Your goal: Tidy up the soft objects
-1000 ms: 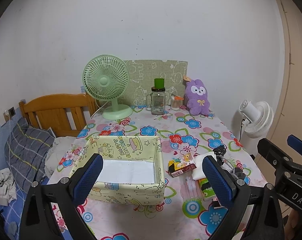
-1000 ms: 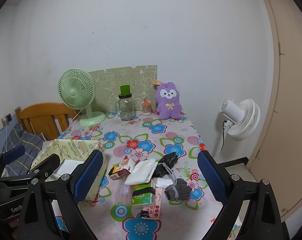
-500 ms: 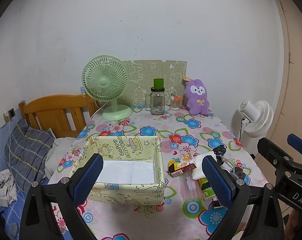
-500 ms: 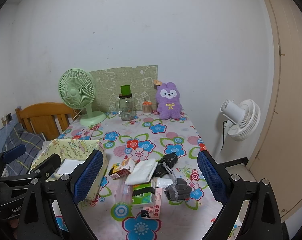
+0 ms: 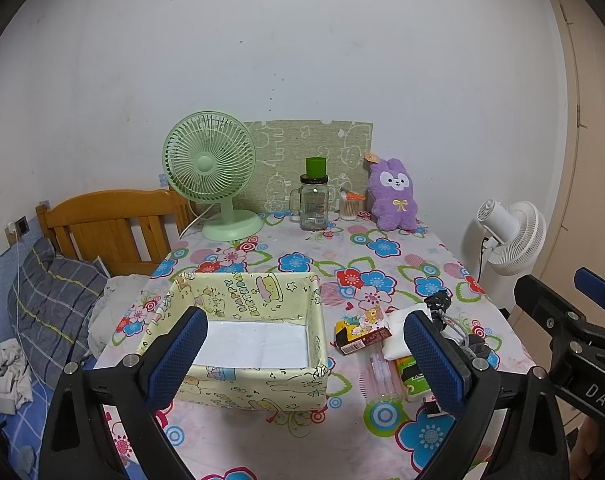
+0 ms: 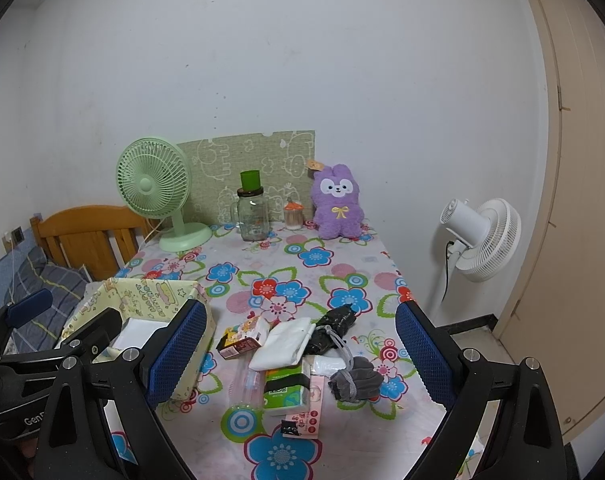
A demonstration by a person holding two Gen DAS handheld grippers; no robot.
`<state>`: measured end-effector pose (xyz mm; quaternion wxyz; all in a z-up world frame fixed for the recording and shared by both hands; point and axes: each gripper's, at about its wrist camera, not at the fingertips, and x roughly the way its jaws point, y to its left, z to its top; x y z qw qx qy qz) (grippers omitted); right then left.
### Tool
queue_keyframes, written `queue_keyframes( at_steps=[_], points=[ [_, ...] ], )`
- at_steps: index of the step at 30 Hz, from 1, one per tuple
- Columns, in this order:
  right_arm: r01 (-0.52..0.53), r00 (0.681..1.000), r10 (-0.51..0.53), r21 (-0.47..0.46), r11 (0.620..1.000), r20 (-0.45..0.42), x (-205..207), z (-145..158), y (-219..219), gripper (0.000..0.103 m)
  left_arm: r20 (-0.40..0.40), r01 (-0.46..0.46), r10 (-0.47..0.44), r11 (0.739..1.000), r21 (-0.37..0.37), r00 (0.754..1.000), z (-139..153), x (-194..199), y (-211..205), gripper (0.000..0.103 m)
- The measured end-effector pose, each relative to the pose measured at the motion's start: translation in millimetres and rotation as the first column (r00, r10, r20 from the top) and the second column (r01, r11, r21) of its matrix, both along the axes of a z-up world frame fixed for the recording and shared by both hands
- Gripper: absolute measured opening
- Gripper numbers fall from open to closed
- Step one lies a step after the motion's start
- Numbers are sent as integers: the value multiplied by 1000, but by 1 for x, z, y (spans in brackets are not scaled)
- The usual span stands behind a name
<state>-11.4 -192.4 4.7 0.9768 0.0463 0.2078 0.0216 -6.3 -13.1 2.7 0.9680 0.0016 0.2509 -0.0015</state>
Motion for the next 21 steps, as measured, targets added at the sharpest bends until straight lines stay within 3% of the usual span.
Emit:
queue_keyframes(
  at_steps=[21],
  points=[
    [8,1000,-8,6,1000,-17,8,-6,-7,97,-24,27,-27,1000,6,999,-9,10,-7,97]
  ],
)
